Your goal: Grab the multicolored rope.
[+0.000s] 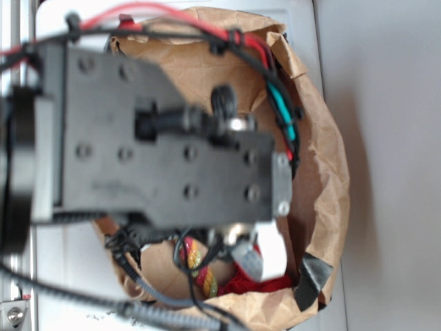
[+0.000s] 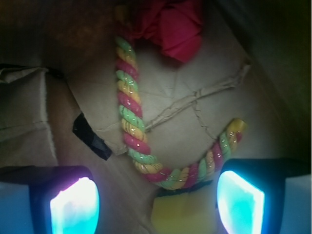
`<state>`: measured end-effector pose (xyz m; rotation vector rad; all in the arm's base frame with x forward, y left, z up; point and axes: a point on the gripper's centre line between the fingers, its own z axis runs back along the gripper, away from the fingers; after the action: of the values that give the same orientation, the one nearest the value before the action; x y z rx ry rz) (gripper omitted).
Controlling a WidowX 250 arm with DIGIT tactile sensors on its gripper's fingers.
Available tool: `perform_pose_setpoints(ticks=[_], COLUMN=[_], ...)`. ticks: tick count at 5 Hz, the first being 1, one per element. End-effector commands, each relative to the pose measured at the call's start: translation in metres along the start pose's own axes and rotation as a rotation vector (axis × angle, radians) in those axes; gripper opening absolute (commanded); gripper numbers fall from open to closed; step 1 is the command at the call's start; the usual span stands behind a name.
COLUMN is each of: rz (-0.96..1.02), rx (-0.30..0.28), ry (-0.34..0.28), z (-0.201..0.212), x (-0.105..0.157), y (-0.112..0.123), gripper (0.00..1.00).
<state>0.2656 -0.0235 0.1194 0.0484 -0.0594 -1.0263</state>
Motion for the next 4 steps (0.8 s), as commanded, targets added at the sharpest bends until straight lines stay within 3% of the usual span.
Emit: perform_pose_setpoints(ticks=[1, 3, 4], rz=[-0.011, -0.011, -0.016], rx=[0.042, 0.042, 0.048], ry=[-0.031, -0.031, -0.01], z=[0.015, 0.015, -0.001], x=[0.01, 0.01, 0.007], y=[-0.009, -0.009, 0.004], gripper=[1.0, 1.0, 1.0])
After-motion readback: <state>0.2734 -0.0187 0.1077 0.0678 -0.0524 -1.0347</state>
